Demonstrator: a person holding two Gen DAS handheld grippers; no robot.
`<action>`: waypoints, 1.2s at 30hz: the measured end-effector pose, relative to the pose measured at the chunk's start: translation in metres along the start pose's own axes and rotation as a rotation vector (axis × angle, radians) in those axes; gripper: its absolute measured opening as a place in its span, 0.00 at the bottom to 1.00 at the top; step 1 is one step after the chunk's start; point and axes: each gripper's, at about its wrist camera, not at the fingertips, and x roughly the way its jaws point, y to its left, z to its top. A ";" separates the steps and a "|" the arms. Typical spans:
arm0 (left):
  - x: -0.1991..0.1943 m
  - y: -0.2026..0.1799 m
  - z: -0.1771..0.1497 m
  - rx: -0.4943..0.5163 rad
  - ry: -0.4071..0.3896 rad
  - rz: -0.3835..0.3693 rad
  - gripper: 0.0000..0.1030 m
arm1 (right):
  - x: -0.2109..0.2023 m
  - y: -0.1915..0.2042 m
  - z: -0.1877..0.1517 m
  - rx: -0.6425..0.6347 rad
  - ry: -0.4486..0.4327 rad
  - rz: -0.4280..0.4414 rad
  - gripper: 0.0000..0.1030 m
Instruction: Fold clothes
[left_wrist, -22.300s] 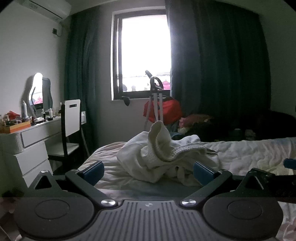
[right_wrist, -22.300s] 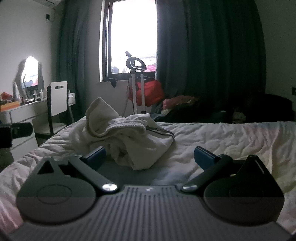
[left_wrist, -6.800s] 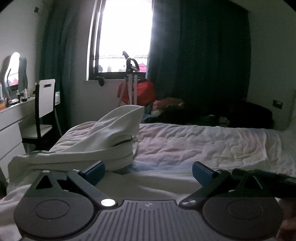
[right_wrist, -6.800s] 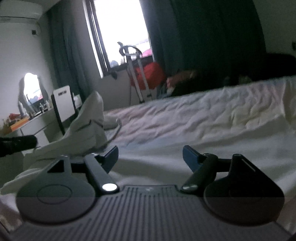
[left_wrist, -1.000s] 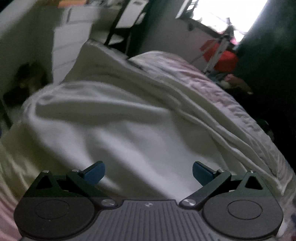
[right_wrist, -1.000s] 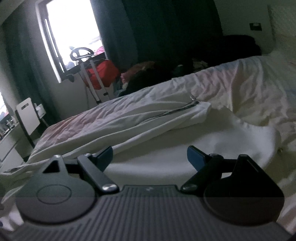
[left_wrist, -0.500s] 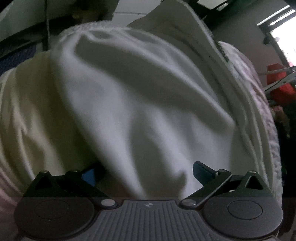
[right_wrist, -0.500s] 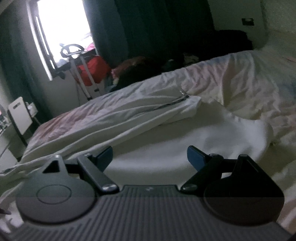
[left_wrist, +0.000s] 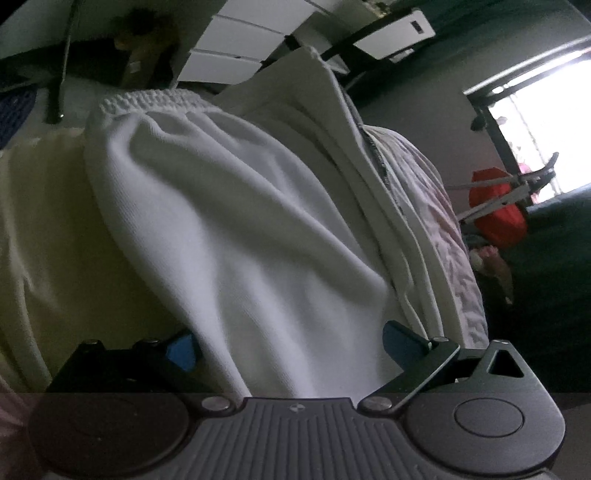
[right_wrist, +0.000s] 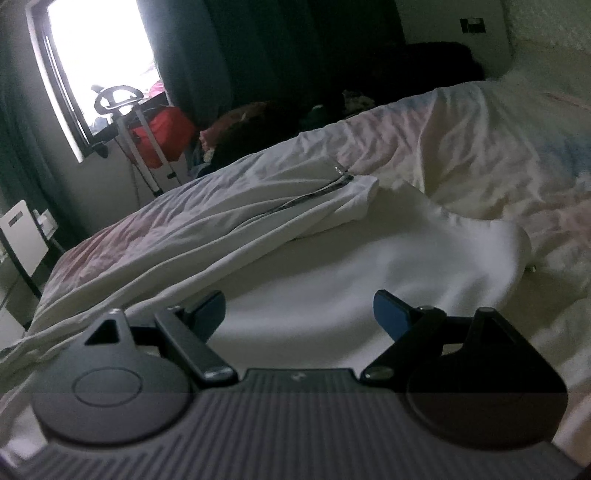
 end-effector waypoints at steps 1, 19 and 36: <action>0.001 -0.003 -0.003 0.016 0.007 0.005 0.95 | 0.000 0.000 0.000 0.002 0.002 -0.001 0.86; -0.003 0.060 0.046 -0.222 -0.008 -0.052 0.91 | 0.001 -0.017 0.011 0.108 0.011 0.031 0.86; 0.010 0.091 0.057 -0.417 -0.008 0.044 0.91 | 0.003 -0.113 0.040 0.463 -0.033 -0.022 0.86</action>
